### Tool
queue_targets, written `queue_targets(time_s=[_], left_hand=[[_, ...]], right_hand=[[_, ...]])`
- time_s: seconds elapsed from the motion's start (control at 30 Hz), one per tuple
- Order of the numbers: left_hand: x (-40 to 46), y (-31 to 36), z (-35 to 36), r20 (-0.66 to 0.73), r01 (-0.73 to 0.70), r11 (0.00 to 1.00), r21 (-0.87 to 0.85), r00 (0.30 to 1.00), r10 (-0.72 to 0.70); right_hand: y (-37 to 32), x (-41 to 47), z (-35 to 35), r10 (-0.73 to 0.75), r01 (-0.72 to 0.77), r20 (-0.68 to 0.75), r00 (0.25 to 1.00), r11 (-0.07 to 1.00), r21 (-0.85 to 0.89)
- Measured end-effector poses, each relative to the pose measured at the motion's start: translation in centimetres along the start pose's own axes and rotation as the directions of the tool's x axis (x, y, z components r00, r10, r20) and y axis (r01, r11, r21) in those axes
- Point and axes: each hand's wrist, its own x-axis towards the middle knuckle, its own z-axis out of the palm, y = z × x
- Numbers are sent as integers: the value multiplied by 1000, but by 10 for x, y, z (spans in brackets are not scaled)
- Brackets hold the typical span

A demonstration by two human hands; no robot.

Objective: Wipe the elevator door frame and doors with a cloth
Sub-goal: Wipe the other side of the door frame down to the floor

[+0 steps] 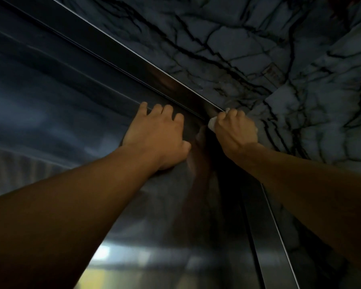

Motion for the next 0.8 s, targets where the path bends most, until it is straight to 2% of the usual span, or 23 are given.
queue_targets(time_s=[0.27,0.53,0.63,0.8], left_hand=[[-11,12,0,31,41,999,-1,999,-41],[-11,14,-4,48,57,998,9,997,-58],[-10,12,-4,51,63,998,1,997,-63],[-13,13,-5,64,65,998,-9,996,-64]], right_hand=[[6,2,-10,17,-31,130,991,994,107],[9,-5,-13,11,-30,149,989,991,128],[10,-4,-19,-17,-23,216,976,983,182],[7,-7,-29,21,-95,312,950,970,225]])
